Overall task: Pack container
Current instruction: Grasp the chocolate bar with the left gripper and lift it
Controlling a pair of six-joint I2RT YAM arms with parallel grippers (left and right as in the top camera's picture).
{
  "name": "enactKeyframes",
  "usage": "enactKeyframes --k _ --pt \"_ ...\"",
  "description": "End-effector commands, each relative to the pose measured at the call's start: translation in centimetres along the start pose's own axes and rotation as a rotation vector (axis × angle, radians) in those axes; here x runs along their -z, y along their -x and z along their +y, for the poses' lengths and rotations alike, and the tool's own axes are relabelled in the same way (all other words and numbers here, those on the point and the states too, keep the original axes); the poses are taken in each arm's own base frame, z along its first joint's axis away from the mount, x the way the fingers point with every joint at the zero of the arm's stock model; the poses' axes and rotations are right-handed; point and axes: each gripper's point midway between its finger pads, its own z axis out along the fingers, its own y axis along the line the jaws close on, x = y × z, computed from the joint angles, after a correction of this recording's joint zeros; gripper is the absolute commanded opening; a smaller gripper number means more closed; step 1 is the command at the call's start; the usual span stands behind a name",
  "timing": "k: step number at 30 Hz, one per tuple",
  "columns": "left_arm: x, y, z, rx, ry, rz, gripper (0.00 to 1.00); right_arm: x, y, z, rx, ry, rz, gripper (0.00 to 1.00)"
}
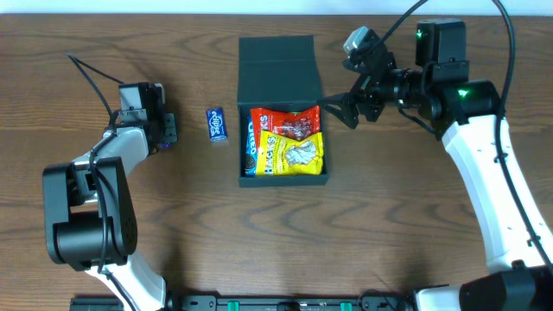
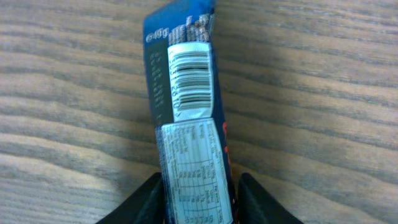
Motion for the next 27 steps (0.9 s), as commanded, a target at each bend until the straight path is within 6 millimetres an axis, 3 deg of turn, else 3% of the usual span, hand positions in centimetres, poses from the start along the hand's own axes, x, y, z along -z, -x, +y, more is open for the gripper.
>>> enactKeyframes --k 1,7,11,13,19,22,24,27 --pt "-0.1 0.1 0.1 0.031 0.001 0.007 0.28 0.6 0.9 0.2 0.035 -0.005 -0.021 0.99" --pt "0.1 0.0 0.1 0.058 0.001 0.018 0.20 0.6 0.9 0.2 0.035 -0.005 -0.021 0.99" --pt "1.3 0.6 0.1 0.056 0.003 0.024 0.13 0.6 0.9 0.1 0.033 -0.009 -0.022 0.99" --pt "2.7 1.9 0.0 0.056 0.001 -0.003 0.07 0.7 0.9 0.0 0.032 -0.012 -0.021 0.99" --pt "8.8 6.9 -0.2 0.050 -0.005 -0.162 0.07 0.7 0.5 -0.8 0.032 -0.060 0.003 0.99" --pt "12.8 8.5 -2.2 0.018 -0.050 -0.249 0.07 0.8 0.2 -1.4 0.032 -0.092 0.018 0.99" --pt "14.9 9.1 -4.7 -0.024 -0.099 -0.292 0.07 0.8 0.4 -1.4 0.036 -0.094 0.013 0.99" --pt "16.3 9.0 -8.6 -0.071 -0.162 -0.315 0.07 0.8 0.6 -1.6 0.044 -0.098 0.005 0.99"
